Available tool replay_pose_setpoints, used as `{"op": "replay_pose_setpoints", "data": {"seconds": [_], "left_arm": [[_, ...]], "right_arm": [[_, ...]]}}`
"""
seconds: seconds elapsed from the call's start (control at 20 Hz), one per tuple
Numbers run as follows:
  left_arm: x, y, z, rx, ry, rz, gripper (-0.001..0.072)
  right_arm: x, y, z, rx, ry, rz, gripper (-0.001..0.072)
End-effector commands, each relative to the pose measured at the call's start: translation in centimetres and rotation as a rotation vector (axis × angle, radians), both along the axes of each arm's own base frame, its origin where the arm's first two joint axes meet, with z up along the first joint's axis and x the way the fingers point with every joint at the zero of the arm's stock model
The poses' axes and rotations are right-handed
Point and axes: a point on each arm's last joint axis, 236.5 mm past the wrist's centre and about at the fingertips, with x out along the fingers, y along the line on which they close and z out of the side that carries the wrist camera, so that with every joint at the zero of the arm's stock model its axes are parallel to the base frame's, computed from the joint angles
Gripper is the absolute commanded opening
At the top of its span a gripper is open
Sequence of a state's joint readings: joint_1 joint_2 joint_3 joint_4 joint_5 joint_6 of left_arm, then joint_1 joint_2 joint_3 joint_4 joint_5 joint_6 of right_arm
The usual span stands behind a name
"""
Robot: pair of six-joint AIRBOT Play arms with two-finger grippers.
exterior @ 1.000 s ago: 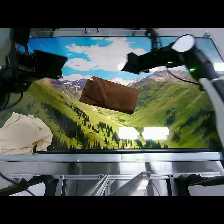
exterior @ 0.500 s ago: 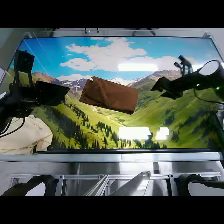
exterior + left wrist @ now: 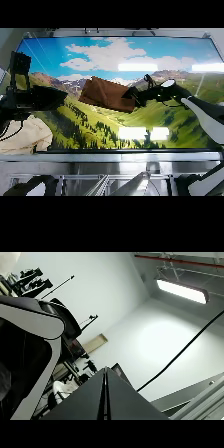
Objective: Fold the shirts.
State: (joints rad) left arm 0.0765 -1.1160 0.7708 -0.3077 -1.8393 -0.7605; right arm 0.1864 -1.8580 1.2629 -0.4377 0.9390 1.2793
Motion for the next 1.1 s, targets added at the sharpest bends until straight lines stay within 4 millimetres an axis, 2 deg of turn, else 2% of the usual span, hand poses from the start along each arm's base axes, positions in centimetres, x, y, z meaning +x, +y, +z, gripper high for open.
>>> {"op": "replay_pose_setpoints", "data": {"seconds": [0.0, 0.05, 0.15, 0.2, 0.3, 0.35, 0.5, 0.6, 0.65, 0.75, 0.8, 0.9, 1.05], "left_arm": [[-0.4, 0.1, 0.1, -0.005, -0.008, -0.014, 0.0006], [-0.4, 0.1, 0.1, -0.005, -0.008, -0.014, 0.0007], [-0.4, 0.1, 0.1, -0.005, -0.008, -0.015, 0.0006], [-0.4, 0.1, 0.2, -0.006, -0.008, -0.015, 0.0007], [-0.4, 0.1, 0.2, -0.006, -0.008, -0.015, 0.0007], [-0.4, 0.1, 0.1, -0.005, -0.008, -0.015, 0.0006], [-0.4, 0.1, 0.1, -0.004, -0.008, -0.015, 0.0007], [-0.4, 0.1, 0.1, -0.004, -0.008, -0.015, 0.0007], [-0.4, 0.1, 0.1, -0.004, -0.008, -0.015, 0.0006], [-0.4, 0.1, 0.1, -0.004, -0.007, -0.014, 0.0007], [-0.3, 0.1, 0.1, -0.003, -0.006, -0.009, 0.0007], [0.0, 0.0, 0.0, 0.001, -0.003, 0.0, 0.0007], [0.4, -0.1, -0.1, 0.006, 0.004, 0.018, 0.0006]], "right_arm": [[2.0, 5.0, 3.4, 0.191, -0.078, -0.01, 0.0081], [2.5, 5.6, 5.5, 0.242, -0.112, 0.002, 0.0017], [3.4, 5.0, 9.4, 0.255, -0.191, 0.021, 0.0016], [3.6, 4.0, 11.5, 0.241, -0.221, 0.017, 0.0016], [3.0, 0.2, 16.3, 0.171, -0.279, 0.03, 0.0016], [2.9, -2.8, 18.5, 0.095, -0.319, 0.016, 0.0016], [3.9, -16.2, 26.5, -0.156, -0.433, -0.217, 0.0016], [3.2, -25.8, 31.6, -0.254, -0.473, -0.393, 0.0016], [2.6, -29.5, 33.6, -0.284, -0.498, -0.453, 0.0016], [1.2, -35.8, 36.2, -0.334, -0.526, -0.57, 0.0016], [0.7, -38.5, 36.5, -0.351, -0.527, -0.623, 0.0016], [0.4, -41.8, 36.2, -0.341, -0.529, -0.666, 0.0015], [0.9, -46.7, 34.7, -0.382, -0.561, -0.692, 0.0016]]}}
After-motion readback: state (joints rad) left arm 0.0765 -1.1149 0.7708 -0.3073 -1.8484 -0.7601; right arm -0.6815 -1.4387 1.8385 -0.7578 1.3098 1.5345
